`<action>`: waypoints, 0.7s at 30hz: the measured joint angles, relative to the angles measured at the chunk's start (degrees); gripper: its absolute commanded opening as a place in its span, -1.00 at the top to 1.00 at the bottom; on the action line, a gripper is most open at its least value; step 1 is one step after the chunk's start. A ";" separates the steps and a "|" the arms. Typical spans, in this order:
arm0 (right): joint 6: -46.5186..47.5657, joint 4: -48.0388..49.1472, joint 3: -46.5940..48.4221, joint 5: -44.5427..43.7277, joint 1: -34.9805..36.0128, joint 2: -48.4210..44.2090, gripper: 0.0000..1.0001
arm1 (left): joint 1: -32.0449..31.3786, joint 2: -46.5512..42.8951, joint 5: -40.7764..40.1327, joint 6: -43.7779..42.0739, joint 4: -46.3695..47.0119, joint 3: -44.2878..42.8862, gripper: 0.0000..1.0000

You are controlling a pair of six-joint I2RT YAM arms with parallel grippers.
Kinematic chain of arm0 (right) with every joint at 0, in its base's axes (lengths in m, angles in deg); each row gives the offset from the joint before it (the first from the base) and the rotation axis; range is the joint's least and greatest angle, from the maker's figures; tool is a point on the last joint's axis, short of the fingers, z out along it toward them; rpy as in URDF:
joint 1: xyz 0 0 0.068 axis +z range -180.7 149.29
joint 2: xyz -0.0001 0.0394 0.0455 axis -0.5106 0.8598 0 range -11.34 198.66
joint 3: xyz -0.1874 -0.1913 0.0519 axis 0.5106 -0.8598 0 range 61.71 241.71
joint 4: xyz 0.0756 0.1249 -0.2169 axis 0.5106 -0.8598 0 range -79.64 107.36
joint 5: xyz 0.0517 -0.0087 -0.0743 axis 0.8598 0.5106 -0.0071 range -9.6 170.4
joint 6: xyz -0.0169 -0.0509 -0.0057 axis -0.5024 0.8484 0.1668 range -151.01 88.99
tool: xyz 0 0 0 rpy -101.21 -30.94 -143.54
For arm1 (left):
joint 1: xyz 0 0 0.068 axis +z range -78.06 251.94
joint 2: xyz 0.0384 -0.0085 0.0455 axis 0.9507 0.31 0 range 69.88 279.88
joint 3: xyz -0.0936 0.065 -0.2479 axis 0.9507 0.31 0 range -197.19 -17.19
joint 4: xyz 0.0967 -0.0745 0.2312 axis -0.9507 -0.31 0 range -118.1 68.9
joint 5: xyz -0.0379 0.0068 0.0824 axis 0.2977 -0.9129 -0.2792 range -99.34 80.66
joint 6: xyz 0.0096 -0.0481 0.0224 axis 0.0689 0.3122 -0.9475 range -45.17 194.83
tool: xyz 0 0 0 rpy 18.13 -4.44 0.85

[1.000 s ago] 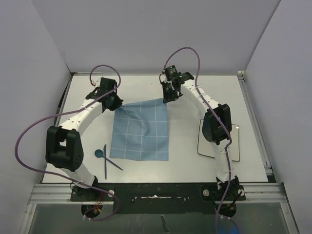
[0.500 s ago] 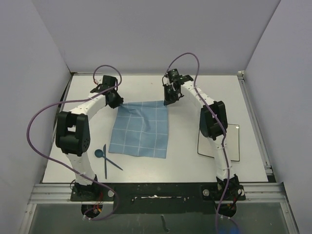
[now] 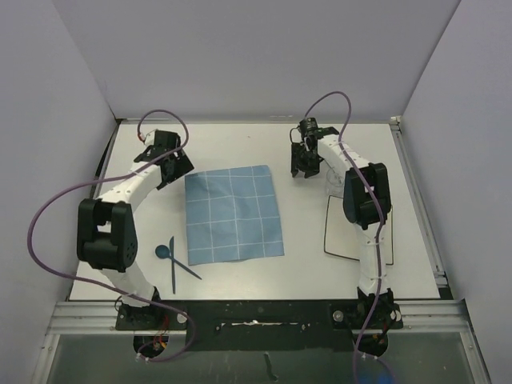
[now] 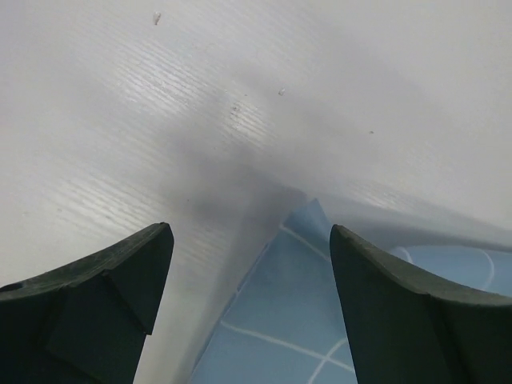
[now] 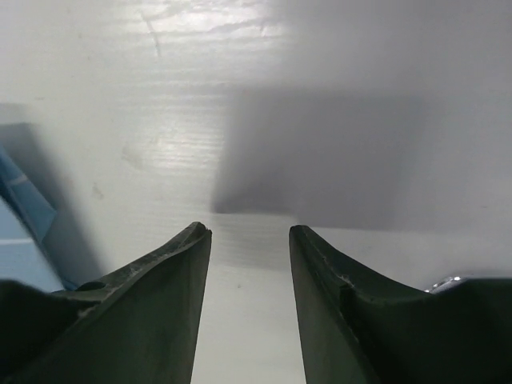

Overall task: Set the dinner table for one person
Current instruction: Flatten out the napkin at the center of the board.

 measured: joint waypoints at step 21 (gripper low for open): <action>-0.55 -1.03 -3.65 3.69 16.96 -10.34 0.12 | -0.66 -24.39 2.38 0.17 2.47 20.09 -0.61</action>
